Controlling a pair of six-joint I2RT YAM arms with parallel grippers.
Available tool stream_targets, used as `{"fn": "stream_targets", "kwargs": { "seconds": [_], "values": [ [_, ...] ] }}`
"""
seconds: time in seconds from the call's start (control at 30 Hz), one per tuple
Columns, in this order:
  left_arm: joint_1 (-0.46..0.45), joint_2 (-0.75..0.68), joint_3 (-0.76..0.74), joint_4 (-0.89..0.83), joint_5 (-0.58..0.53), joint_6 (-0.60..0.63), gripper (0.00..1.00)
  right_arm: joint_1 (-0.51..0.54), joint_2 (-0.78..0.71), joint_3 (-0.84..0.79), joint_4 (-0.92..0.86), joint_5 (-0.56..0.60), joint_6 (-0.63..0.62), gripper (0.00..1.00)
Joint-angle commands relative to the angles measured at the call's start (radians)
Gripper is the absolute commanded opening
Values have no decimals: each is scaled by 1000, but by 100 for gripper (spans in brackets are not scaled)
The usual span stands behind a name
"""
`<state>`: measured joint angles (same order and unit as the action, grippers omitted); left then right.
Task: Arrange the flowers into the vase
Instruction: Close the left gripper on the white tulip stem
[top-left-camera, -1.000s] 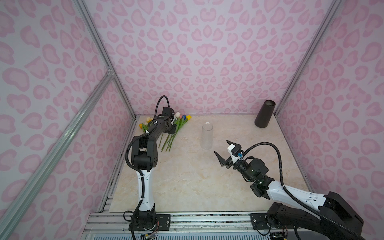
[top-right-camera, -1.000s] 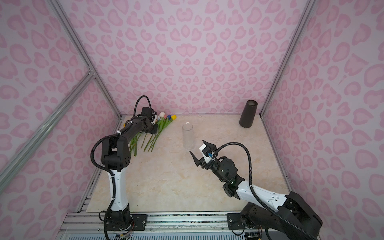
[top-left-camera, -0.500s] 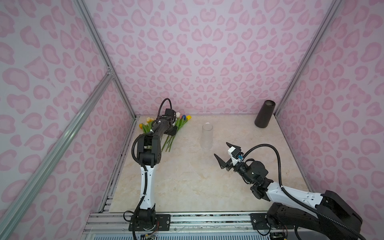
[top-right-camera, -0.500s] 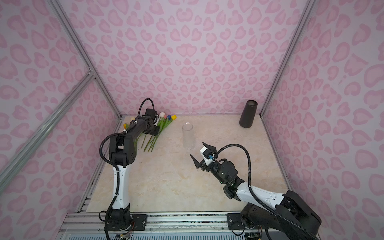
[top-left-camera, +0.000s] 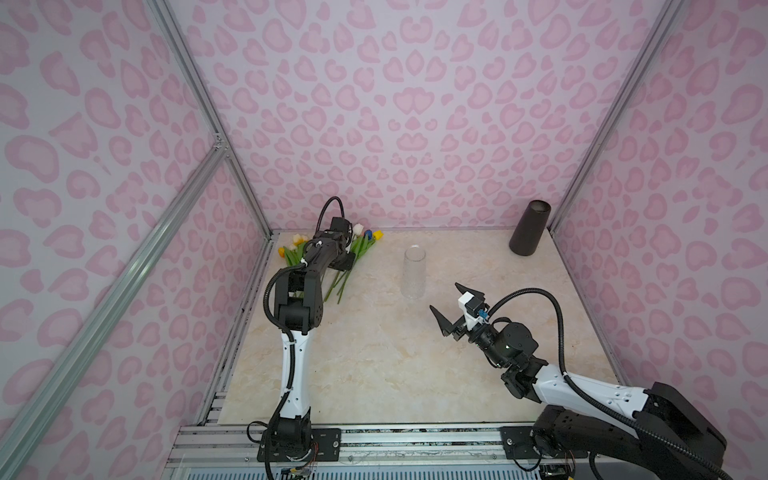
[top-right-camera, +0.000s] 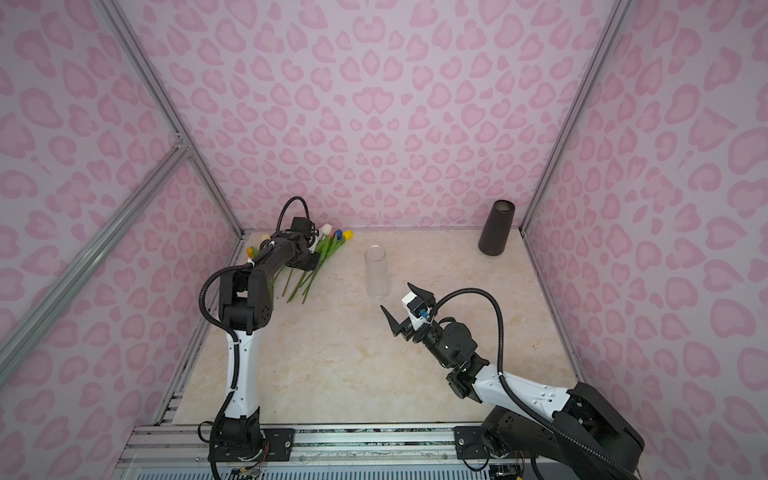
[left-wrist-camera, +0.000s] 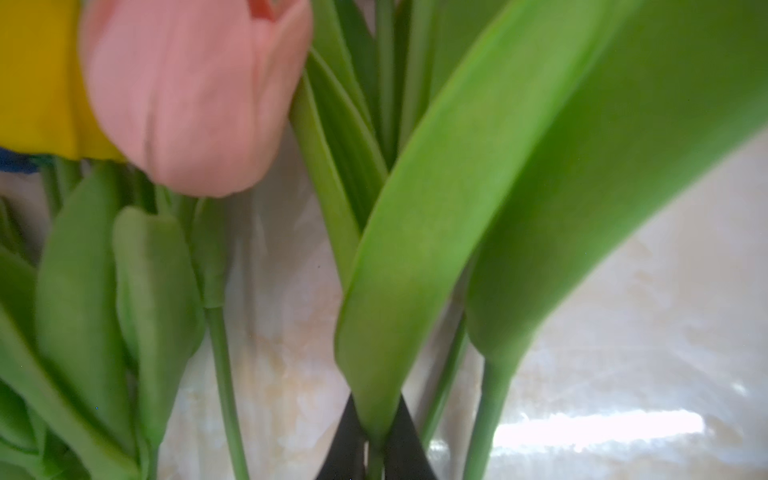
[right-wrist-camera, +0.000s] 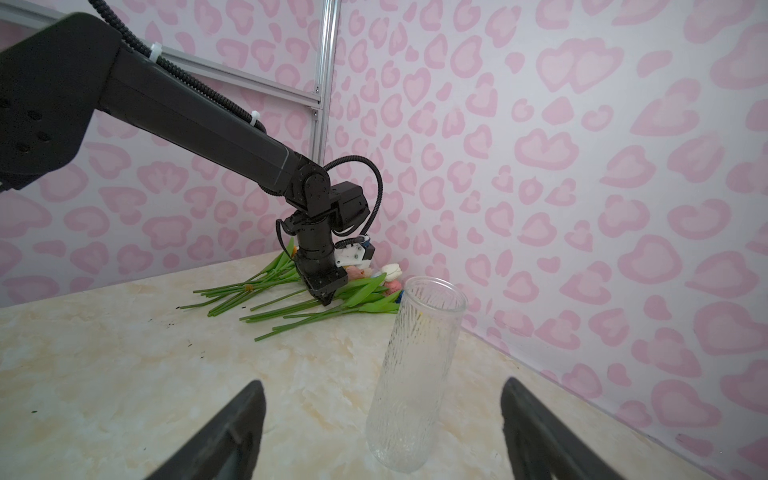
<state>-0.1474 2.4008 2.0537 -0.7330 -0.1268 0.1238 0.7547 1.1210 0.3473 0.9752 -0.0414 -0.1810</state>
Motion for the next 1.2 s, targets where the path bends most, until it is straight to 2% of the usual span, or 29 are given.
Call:
{"fn": "stream_targets", "kwargs": {
  "seconds": [0.0, 0.03, 0.3, 0.37, 0.47, 0.53, 0.57, 0.63, 0.7, 0.9, 0.93, 1.0, 1.17],
  "values": [
    [-7, -34, -1, -17, -10, -3, 9, 2, -2, -6, 26, 22, -12, 88],
    [-9, -40, -3, -19, -16, -3, 7, 2, -3, -7, 25, 23, -13, 88],
    [-22, -134, -89, -13, -17, -45, 6, 3, -13, -11, 20, 27, -18, 88],
    [-26, -166, -136, 1, -10, -68, 10, 3, -16, -14, 18, 28, -16, 88],
    [-29, -214, -210, 30, 16, -99, 25, 4, -17, -19, 20, 27, -14, 88],
    [-30, -231, -246, 44, 30, -108, 28, 2, -15, -21, 22, 28, -15, 88],
    [-30, -233, -255, 47, 30, -110, 28, 4, -15, -20, 22, 27, -16, 88],
    [-31, -232, -266, 49, 29, -106, 19, 5, -15, -23, 22, 30, -15, 88],
    [-30, -226, -266, 46, 26, -107, 17, 5, -13, -24, 22, 31, -17, 88],
    [-31, -215, -258, 55, 21, -104, 5, 5, -24, -25, 11, 35, -25, 88],
    [-29, -214, -258, 59, 28, -105, 6, 5, -26, -27, 7, 38, -26, 88],
    [-27, -204, -242, 57, 27, -108, 23, 5, -29, -30, 8, 41, -29, 88],
    [-27, -166, -199, 47, 39, -99, 25, 6, -18, -29, 20, 41, -31, 88]
  ]
}}
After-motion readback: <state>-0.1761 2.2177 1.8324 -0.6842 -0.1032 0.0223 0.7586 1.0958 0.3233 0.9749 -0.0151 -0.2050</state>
